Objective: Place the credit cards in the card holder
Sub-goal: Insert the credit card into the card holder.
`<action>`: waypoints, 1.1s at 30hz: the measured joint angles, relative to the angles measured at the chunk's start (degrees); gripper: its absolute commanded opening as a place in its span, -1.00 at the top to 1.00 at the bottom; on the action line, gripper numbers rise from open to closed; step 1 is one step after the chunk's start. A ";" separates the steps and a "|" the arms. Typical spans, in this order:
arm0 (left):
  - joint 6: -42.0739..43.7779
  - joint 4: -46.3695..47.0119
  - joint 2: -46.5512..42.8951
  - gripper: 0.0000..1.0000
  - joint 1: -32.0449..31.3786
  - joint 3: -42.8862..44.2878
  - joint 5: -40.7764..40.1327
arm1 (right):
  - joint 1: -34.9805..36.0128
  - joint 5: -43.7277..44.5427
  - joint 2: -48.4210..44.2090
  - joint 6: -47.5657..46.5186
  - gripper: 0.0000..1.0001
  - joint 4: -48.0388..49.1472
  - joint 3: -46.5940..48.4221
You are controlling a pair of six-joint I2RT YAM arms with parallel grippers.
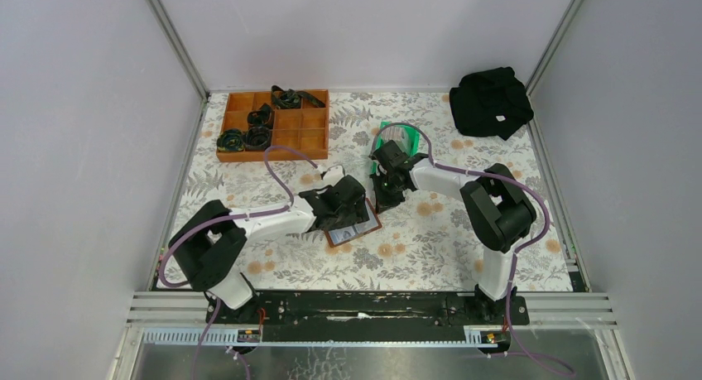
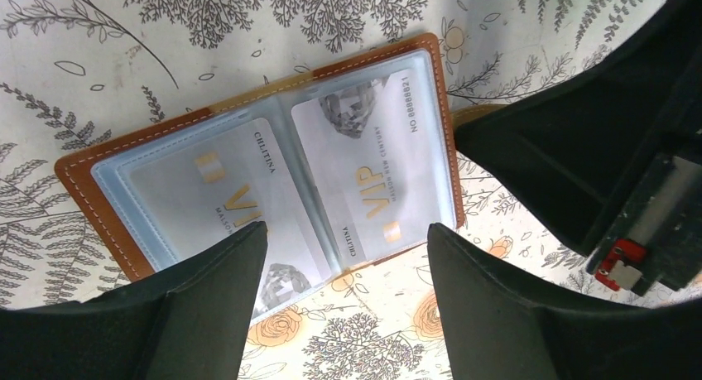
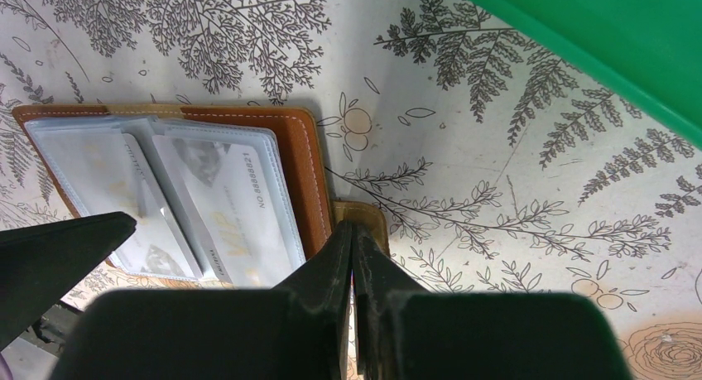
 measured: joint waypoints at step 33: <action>-4.72 7.74 5.33 -0.47 0.00 0.28 2.78 | -0.02 -0.04 -0.37 0.00 0.87 0.81 -0.63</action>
